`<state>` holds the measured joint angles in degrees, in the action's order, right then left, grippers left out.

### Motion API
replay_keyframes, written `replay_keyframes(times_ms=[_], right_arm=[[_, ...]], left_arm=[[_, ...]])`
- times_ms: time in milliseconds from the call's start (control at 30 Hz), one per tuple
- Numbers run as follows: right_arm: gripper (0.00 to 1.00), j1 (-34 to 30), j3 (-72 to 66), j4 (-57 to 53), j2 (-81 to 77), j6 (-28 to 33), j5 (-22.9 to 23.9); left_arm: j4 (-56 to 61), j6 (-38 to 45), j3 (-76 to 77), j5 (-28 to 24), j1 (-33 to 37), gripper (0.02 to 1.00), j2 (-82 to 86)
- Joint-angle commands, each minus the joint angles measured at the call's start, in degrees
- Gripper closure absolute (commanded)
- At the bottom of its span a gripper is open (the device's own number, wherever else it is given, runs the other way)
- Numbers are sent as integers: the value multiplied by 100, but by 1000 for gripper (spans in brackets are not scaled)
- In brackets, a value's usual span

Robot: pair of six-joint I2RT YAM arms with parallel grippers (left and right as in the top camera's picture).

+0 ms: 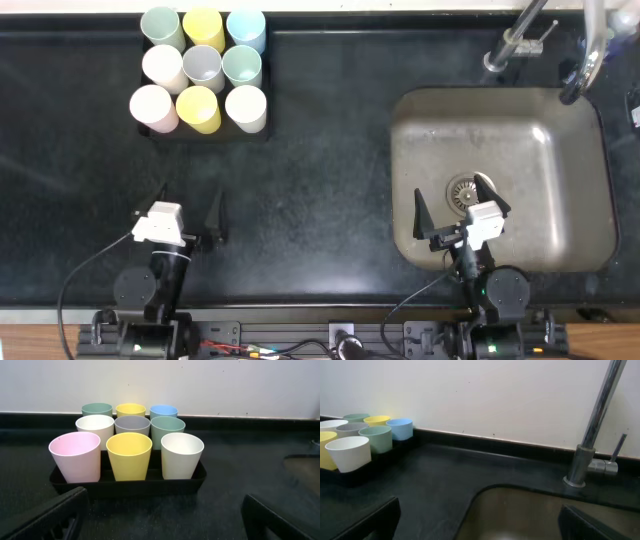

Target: Store Cups

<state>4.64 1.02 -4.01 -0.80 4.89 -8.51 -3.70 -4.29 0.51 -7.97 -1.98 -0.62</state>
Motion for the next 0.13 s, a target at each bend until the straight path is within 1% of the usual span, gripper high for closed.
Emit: replay_keyframes(times_ms=[33,133], right_arm=[[3,48,-74,39,59,-17,61],[3,48,-74,37,59,-17,61]], left_arm=[[-24,-44,-4,-57,31,20,46],[-24,-44,-4,-57,31,18,46]])
